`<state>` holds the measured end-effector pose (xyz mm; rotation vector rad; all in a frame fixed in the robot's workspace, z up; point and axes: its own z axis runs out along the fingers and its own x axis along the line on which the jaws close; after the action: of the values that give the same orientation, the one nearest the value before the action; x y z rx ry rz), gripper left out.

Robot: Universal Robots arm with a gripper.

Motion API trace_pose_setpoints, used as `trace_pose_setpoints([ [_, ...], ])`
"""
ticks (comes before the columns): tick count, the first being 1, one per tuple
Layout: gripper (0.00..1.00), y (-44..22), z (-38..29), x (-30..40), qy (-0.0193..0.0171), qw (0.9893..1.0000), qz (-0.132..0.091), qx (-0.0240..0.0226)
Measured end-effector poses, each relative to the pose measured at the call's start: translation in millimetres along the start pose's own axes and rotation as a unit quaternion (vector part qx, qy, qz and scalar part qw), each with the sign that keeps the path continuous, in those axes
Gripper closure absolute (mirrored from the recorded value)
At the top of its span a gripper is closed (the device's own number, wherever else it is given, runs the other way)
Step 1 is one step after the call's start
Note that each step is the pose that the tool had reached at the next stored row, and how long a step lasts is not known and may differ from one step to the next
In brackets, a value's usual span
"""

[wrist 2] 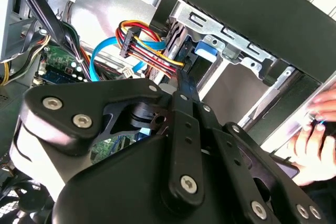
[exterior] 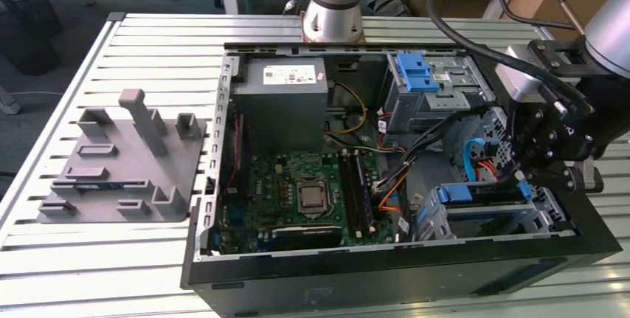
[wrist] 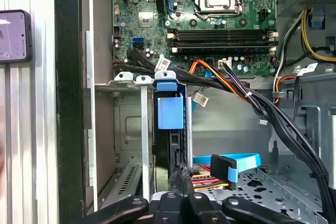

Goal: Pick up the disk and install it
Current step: 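Insert the first disk wire, then insert the second disk wire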

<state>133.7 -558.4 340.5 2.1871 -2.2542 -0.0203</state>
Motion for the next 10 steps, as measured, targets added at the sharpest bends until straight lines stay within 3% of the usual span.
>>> trace_pose_setpoints([
  [10,0.89,0.0,-1.7,0.0,0.0,1.0,0.0,0.0],
])
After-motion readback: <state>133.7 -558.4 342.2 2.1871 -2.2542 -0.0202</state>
